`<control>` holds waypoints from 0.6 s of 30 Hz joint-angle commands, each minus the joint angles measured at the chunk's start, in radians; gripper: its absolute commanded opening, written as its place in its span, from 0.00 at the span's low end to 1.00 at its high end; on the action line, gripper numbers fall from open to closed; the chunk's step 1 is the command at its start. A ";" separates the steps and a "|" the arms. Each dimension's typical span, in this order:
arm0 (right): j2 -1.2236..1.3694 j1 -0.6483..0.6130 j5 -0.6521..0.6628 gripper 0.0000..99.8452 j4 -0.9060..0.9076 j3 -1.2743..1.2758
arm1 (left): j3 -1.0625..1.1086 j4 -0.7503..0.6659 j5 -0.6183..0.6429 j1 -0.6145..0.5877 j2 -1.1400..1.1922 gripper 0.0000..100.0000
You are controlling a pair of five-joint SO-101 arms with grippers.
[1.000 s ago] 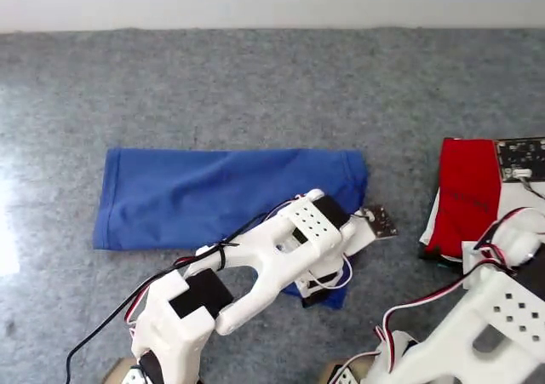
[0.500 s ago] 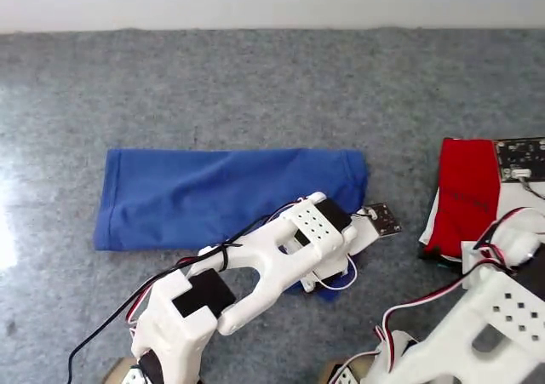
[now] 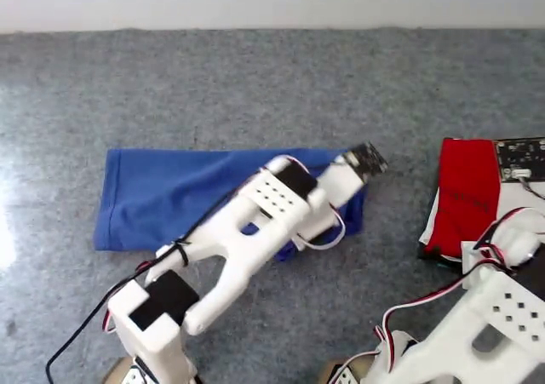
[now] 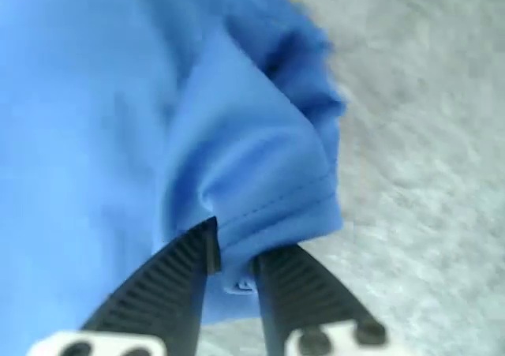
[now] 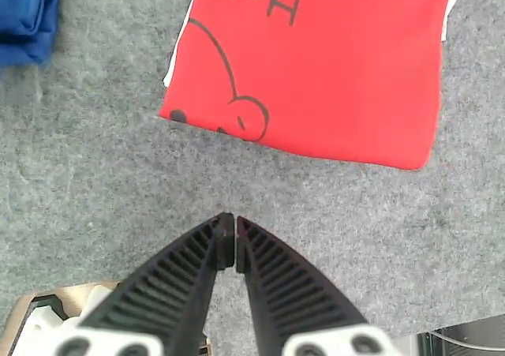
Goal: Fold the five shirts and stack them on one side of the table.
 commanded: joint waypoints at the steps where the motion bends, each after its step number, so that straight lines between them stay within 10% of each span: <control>1: -0.008 0.008 0.011 0.01 0.035 -0.023 | -0.019 -0.068 -0.008 -0.058 -0.052 0.02; 18: -0.018 0.008 0.012 0.01 0.033 0.034 | -0.027 -0.207 -0.060 -0.276 0.025 0.18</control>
